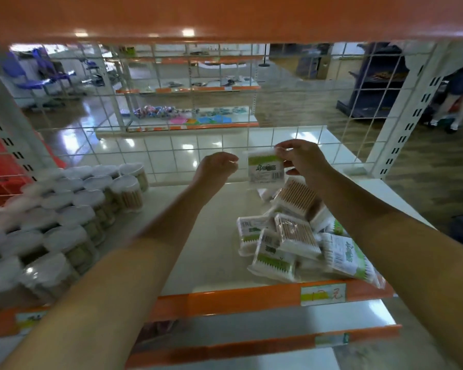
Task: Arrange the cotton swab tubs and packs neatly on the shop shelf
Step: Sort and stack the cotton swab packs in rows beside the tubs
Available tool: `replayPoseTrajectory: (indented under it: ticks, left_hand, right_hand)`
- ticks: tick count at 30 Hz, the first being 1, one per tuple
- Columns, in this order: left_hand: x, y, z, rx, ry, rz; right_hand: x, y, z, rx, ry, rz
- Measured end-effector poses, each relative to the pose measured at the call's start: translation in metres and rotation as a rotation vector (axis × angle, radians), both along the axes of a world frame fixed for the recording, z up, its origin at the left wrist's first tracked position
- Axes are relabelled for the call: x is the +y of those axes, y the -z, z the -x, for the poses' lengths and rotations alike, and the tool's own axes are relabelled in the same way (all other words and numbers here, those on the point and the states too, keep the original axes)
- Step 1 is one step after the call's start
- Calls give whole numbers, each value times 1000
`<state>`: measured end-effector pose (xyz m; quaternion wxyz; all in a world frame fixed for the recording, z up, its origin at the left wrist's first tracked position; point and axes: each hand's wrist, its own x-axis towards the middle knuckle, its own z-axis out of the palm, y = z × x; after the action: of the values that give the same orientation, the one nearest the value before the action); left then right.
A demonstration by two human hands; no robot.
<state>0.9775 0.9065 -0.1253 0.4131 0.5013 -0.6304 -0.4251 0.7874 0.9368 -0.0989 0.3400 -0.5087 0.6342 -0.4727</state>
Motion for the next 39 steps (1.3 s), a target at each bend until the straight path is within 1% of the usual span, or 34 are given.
replayPoseTrajectory:
  ticks: [2,4,6,9,12,16,19,20,22,24,26,27,28,30,33,39]
  left_hand:
    - [3,0,-11,114,47,-67]
    - [6,0,-22,244,94,-123]
    - [4,0,-34,323,119,-160]
    - [3,-1,-49,300,118,-176]
    - [5,-1,-61,248,69,-189]
    - [6,1,-76,270,60,-179]
    - [6,2,-84,284,55,-154]
    - [6,3,-86,280,39,-141]
    - [5,3,-87,234,-23,-97]
    - [3,2,-87,85,-125,16]
    - [4,3,-87,-101,-213,162]
    - [5,4,-87,-174,-233,225]
    - [6,4,-86,-228,-236,285]
    - [8,8,-84,-313,-216,394]
    - [10,12,-77,-385,-187,480]
    - [10,19,-83,-392,-56,543]
  right_hand:
    - [-2,-1,-18,13,-39,13]
    - [-3,-2,-35,-26,-69,29]
    - [-4,-3,-49,-51,-98,47]
    - [-7,-4,-68,-87,-135,60]
    - [-10,-3,-83,-102,-142,58]
    - [-13,0,-99,-100,-146,52]
    - [-16,4,-110,-95,-104,62]
    - [-18,6,-113,-57,-62,81]
    - [-21,9,-119,92,41,147]
    - [-20,9,-126,270,84,211]
    - [-18,9,-135,511,18,238]
    - [-17,9,-140,611,-25,247]
    - [-17,9,-145,670,-54,249]
    - [-17,8,-154,704,-79,239]
    - [-21,6,-162,651,-87,193]
    - [-24,8,-152,507,-115,213]
